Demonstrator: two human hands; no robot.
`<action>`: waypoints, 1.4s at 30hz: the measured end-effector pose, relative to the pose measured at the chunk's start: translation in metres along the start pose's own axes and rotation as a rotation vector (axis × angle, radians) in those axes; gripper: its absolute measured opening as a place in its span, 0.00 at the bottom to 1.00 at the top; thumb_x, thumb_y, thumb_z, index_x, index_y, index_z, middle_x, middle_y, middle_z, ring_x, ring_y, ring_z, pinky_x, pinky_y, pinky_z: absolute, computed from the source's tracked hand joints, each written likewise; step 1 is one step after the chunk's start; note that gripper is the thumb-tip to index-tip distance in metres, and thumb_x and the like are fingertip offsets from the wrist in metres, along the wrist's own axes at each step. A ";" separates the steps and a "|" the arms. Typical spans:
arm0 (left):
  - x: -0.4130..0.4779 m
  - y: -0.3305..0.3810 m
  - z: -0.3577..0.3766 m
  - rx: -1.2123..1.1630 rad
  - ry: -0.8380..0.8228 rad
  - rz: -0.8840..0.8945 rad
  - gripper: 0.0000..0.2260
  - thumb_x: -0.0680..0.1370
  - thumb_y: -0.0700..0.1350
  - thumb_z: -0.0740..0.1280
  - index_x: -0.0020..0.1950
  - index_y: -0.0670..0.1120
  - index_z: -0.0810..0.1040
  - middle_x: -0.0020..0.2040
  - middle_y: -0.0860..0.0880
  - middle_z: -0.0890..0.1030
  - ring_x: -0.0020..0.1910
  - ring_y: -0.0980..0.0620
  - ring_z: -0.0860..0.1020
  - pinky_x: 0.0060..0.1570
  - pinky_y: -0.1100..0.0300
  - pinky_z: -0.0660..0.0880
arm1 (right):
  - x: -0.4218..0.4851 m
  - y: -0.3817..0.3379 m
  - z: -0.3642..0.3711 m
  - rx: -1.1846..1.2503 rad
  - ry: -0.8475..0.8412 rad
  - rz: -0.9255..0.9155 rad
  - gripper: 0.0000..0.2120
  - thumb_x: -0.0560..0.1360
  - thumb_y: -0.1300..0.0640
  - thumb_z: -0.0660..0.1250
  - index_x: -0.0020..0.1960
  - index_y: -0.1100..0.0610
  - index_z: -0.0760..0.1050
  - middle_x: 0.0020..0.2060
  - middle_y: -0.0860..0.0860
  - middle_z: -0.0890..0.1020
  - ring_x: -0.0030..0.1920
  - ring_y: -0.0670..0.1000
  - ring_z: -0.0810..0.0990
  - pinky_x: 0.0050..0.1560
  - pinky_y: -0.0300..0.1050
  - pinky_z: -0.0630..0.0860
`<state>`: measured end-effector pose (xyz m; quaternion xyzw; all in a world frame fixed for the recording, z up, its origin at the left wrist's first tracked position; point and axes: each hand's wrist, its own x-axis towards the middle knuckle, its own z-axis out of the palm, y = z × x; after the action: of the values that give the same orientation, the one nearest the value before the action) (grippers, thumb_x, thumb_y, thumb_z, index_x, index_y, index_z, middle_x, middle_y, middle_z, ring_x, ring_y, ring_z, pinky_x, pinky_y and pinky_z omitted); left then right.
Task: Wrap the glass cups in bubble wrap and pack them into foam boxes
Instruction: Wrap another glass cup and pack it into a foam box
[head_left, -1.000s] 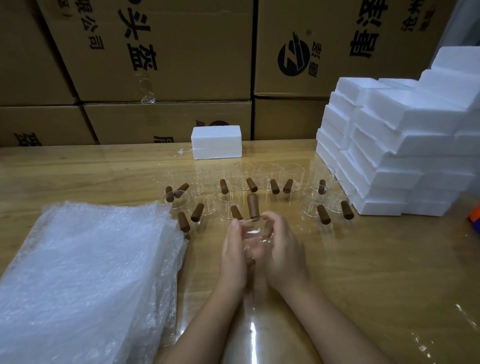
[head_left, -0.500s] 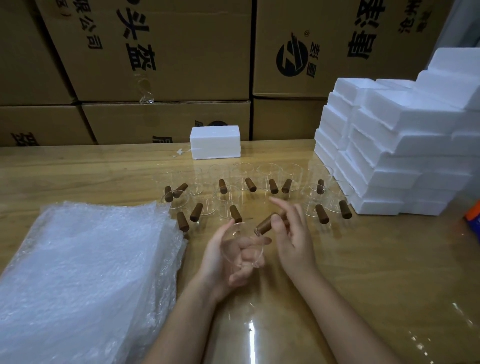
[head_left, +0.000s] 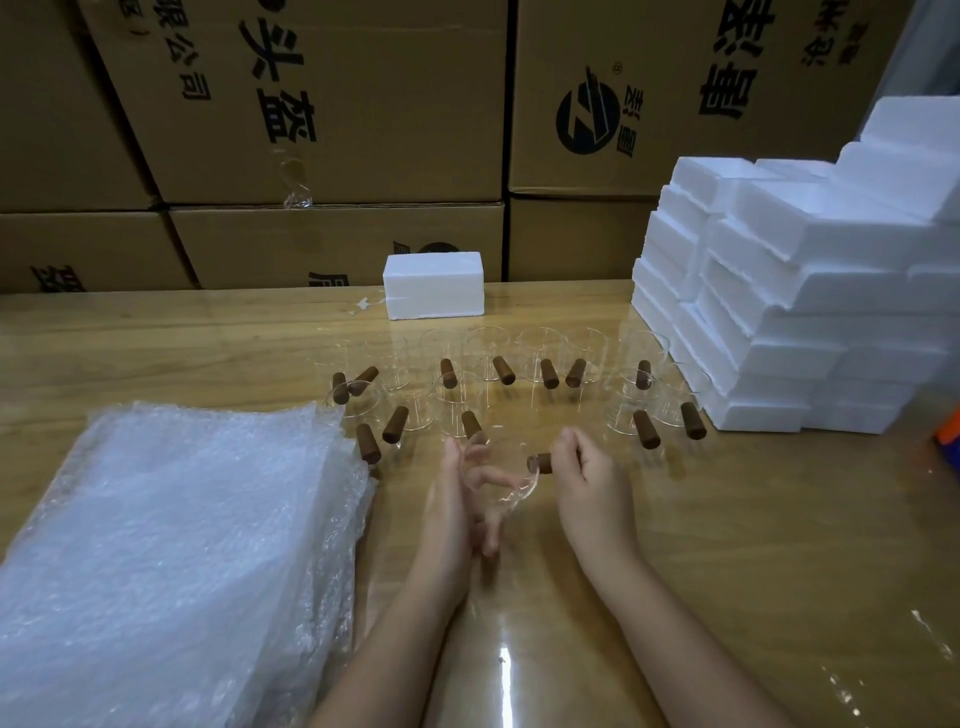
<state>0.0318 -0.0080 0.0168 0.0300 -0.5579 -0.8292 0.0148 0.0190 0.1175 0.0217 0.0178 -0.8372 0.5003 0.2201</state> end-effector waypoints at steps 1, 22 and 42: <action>0.000 -0.003 0.000 0.075 0.029 0.071 0.29 0.76 0.66 0.54 0.55 0.41 0.72 0.34 0.47 0.82 0.16 0.55 0.66 0.18 0.67 0.62 | 0.001 0.001 0.000 -0.003 -0.010 0.052 0.20 0.80 0.53 0.55 0.30 0.53 0.60 0.21 0.46 0.61 0.25 0.46 0.59 0.29 0.46 0.55; 0.001 -0.004 -0.007 0.069 -0.082 -0.015 0.31 0.75 0.64 0.52 0.51 0.37 0.77 0.27 0.40 0.78 0.17 0.48 0.69 0.20 0.64 0.66 | -0.006 -0.003 -0.002 -0.120 0.214 -0.652 0.15 0.76 0.60 0.60 0.33 0.62 0.74 0.25 0.50 0.74 0.26 0.49 0.71 0.26 0.43 0.68; -0.001 -0.004 -0.009 0.421 -0.056 0.356 0.19 0.76 0.58 0.65 0.66 0.61 0.67 0.63 0.50 0.76 0.45 0.49 0.83 0.47 0.50 0.80 | 0.011 0.013 -0.006 0.400 -0.222 0.350 0.20 0.80 0.49 0.60 0.33 0.56 0.77 0.18 0.44 0.64 0.20 0.43 0.61 0.21 0.34 0.59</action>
<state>0.0332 -0.0153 0.0099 -0.0888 -0.7145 -0.6800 0.1382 0.0079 0.1315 0.0182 -0.0294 -0.7313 0.6808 0.0296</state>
